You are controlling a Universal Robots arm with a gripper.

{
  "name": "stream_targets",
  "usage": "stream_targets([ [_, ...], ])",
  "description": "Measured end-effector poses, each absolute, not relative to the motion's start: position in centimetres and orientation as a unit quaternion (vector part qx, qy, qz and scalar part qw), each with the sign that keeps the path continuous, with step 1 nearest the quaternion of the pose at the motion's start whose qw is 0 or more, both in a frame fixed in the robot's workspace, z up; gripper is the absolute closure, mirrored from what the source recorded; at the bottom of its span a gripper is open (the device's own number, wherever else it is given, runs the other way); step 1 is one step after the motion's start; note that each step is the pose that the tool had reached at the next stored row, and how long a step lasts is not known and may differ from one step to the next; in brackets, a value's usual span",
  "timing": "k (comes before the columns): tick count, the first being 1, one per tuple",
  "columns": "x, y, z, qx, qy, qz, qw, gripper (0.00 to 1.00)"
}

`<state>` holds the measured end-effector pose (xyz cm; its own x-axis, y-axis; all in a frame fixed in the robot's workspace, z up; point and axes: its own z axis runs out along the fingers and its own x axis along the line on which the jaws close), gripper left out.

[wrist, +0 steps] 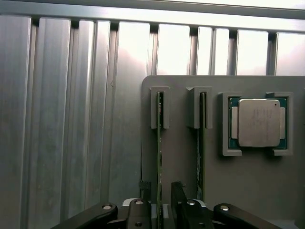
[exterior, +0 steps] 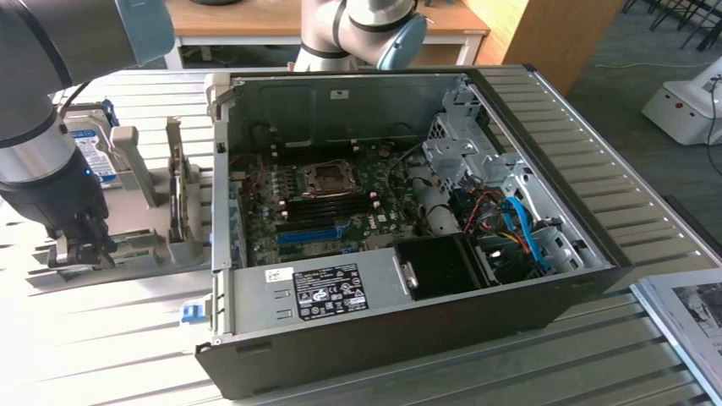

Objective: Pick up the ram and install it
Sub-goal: 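Pick up the ram and move it above insertion slot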

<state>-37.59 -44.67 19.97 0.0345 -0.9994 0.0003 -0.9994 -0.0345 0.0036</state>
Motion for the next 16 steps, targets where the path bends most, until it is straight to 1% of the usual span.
stream_targets([
  [2,-37.59,-44.67,19.98,0.719,-0.695,-0.001,0.001,0.71],
  [3,-37.59,-44.67,19.97,0.719,-0.695,-0.001,0.001,0.78],
  [16,-37.38,-44.67,19.97,0.719,-0.695,-0.001,0.001,0.78],
])
